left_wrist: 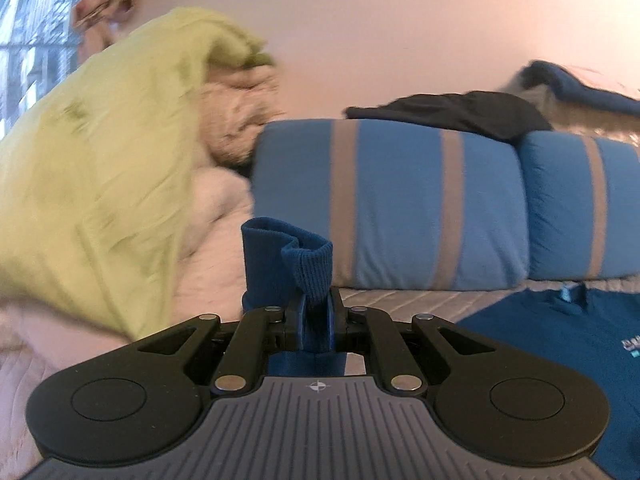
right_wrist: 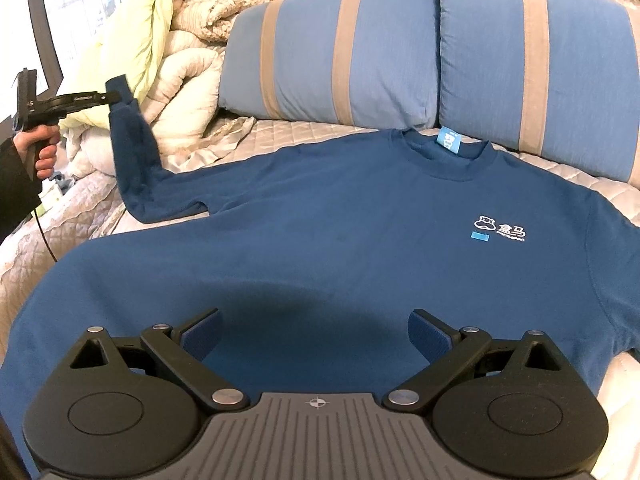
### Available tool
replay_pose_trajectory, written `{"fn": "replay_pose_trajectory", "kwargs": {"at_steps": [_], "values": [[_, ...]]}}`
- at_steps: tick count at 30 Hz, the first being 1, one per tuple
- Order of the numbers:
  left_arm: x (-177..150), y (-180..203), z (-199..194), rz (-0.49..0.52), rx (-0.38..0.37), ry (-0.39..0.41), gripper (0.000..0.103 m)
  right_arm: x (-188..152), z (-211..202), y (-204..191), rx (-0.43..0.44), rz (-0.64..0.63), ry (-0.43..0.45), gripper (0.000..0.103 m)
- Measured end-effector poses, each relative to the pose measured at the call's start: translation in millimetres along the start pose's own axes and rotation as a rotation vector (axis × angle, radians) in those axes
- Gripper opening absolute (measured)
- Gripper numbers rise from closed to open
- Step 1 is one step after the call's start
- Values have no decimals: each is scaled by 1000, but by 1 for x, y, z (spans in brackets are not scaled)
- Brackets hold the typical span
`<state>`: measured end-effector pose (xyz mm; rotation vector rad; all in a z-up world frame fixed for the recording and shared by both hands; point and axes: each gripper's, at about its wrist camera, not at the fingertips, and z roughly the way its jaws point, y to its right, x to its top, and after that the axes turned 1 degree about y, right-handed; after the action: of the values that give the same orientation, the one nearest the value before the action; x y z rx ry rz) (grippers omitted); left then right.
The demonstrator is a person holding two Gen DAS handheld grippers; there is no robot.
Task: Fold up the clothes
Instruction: 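Grasp the sleeve cuff with the left tool and lift it up, then fold the held sleeve across the sweatshirt chest, open the left tool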
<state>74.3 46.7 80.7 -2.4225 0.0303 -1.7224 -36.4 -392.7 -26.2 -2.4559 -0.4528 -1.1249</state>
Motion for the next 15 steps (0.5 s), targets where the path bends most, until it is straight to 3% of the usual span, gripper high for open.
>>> {"fn": "replay_pose_trajectory", "kwargs": {"at_steps": [15], "values": [[15, 111, 12, 200, -174, 52, 10, -1, -4, 4, 27, 24, 15, 99]]}}
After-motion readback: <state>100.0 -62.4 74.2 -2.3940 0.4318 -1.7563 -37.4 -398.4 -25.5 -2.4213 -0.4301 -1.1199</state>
